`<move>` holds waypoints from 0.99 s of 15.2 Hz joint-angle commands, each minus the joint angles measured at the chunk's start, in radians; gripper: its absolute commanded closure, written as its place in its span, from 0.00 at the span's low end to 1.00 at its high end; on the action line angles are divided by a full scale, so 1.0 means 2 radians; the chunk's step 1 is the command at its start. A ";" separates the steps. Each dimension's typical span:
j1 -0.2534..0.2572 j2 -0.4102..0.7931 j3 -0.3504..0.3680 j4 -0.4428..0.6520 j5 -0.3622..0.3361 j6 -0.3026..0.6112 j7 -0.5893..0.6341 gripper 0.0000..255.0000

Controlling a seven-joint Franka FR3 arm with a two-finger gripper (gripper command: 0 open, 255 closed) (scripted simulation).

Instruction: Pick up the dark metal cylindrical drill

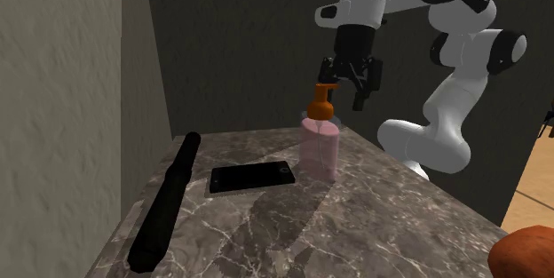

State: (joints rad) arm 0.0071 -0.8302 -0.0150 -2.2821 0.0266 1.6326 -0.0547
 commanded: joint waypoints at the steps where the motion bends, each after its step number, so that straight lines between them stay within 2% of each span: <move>1: 0.000 0.000 0.000 0.000 0.000 0.000 0.000 0.00; 8: 0.033 0.113 -0.079 0.055 -0.039 0.041 -0.178 0.00; 15: 0.065 0.252 -0.139 0.154 -0.040 0.066 -0.354 0.00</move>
State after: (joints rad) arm 0.1279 -0.3704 -0.2764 -1.9947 -0.0528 1.8978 -0.7047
